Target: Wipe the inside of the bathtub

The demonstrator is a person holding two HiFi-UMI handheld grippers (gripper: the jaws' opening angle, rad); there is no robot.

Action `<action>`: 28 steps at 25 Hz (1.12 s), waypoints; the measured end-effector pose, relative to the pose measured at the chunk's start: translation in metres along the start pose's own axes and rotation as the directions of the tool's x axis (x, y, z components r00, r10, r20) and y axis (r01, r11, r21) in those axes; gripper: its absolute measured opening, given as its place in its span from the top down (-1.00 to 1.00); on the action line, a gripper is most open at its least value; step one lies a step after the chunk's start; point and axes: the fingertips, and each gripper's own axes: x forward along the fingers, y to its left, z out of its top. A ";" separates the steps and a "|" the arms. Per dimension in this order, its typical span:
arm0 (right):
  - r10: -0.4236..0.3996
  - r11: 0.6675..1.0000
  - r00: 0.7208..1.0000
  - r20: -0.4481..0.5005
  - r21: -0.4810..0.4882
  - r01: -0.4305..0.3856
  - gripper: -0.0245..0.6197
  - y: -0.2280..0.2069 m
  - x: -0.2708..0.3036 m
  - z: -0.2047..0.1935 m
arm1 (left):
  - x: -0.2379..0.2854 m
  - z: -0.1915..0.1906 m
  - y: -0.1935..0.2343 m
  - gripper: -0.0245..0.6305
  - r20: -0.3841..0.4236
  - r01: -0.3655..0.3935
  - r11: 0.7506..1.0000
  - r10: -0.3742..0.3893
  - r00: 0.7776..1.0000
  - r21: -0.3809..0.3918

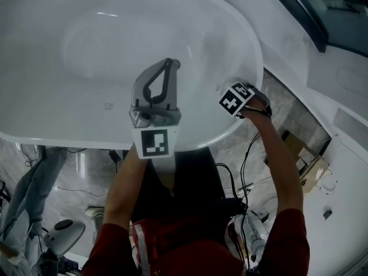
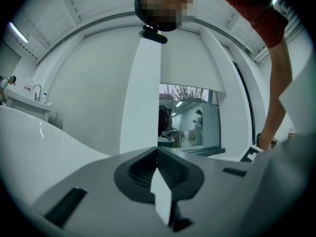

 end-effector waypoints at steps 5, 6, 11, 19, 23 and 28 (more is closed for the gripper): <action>0.007 1.000 1.000 0.022 -0.006 -0.007 0.64 0.001 0.015 0.014 | 0.007 -0.013 -0.001 0.88 -0.011 -0.011 1.000 0.011 1.000 0.007; 0.009 1.000 1.000 0.027 -0.010 -0.009 0.64 0.002 0.018 0.017 | 0.008 -0.016 -0.002 0.88 -0.014 -0.013 1.000 0.013 1.000 0.009; 0.023 0.999 0.998 0.052 -0.025 -0.022 0.64 0.004 0.037 0.032 | 0.018 -0.035 -0.012 0.88 -0.039 -0.008 1.000 0.009 0.999 0.010; 0.060 0.997 0.996 0.073 -0.055 -0.056 0.64 0.009 0.079 0.065 | 0.032 -0.059 -0.022 0.88 -0.044 -0.004 1.000 0.005 0.999 0.024; 0.079 0.995 0.994 0.081 -0.071 -0.073 0.64 0.013 0.101 0.086 | 0.037 -0.073 -0.022 0.88 -0.052 -0.002 1.000 0.003 0.999 0.028; 0.110 0.992 0.990 0.090 -0.079 -0.103 0.64 0.017 0.130 0.112 | 0.044 -0.096 -0.016 0.88 -0.075 -0.012 1.000 0.014 0.997 0.026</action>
